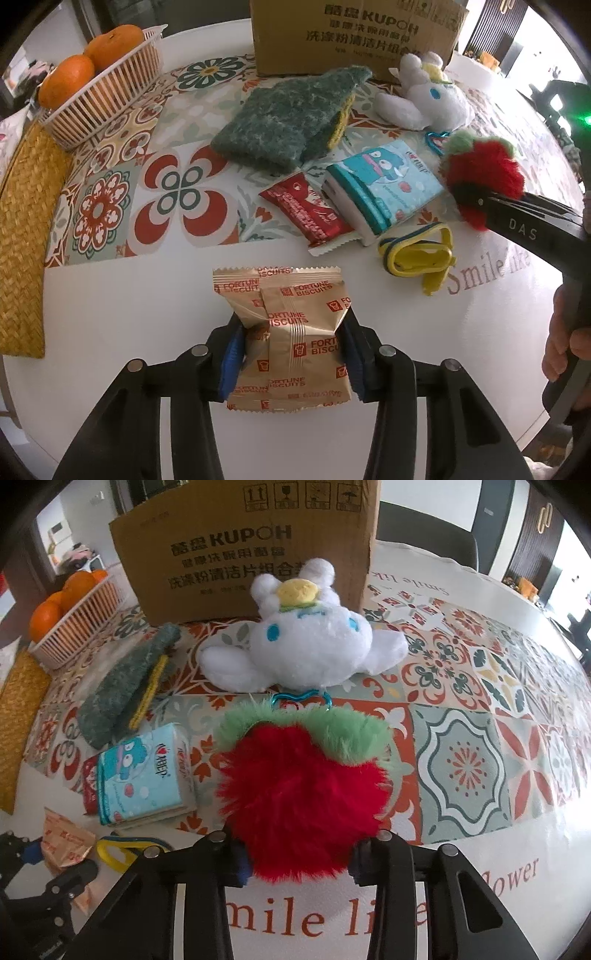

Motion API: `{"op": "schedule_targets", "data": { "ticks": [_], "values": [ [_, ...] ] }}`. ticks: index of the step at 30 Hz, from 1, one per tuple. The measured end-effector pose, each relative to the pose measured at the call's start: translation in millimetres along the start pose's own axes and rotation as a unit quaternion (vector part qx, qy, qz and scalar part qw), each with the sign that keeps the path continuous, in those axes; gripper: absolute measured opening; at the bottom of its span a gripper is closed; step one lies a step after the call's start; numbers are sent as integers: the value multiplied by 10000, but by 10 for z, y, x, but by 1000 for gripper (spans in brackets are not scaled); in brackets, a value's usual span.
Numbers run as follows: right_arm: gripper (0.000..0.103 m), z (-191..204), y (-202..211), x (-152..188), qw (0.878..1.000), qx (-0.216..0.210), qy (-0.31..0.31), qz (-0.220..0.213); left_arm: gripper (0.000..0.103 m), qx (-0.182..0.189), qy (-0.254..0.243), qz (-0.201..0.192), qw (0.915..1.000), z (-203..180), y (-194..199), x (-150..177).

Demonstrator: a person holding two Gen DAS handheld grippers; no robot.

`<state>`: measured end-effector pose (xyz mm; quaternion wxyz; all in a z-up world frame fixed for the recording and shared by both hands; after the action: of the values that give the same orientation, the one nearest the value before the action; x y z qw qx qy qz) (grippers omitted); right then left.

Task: Organize soft objects
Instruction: 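Carry the strawberry plush and biscuit packet into the cardboard box and release both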

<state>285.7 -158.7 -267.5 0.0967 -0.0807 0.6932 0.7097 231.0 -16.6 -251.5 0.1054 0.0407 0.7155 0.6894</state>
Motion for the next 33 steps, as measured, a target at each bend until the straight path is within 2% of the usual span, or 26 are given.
{"op": "schedule_targets", "data": {
  "ticks": [6,16,25,33],
  "values": [
    [37,26,192,77,9991,-332,9,-278,46,-13,59,-231,9997,-46,142,36],
    [37,68,653,110,9959,-579,-6,-695,46,-3,20,-807,9967,-51,558,-47],
    [37,130,1185,16,9899,-709,35,-1224,46,91,-113,-1435,9895,-76,1059,-249],
    [37,131,1566,-197,9826,-829,17,-1661,46,170,-250,-1932,9807,-120,1471,-478]
  ]
}}
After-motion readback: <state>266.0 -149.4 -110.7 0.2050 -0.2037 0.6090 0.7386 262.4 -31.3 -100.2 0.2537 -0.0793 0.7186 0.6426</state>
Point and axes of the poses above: each gripper's, at about its wrist camera, not at the fingertips, and y roughly against the way its jaws point, z to its left, x to its underside, the point moved 5 cm from there along -y, roughly the way its jaws point, and after that the axes turned 12 degrees about z, right-handed, at the moved point
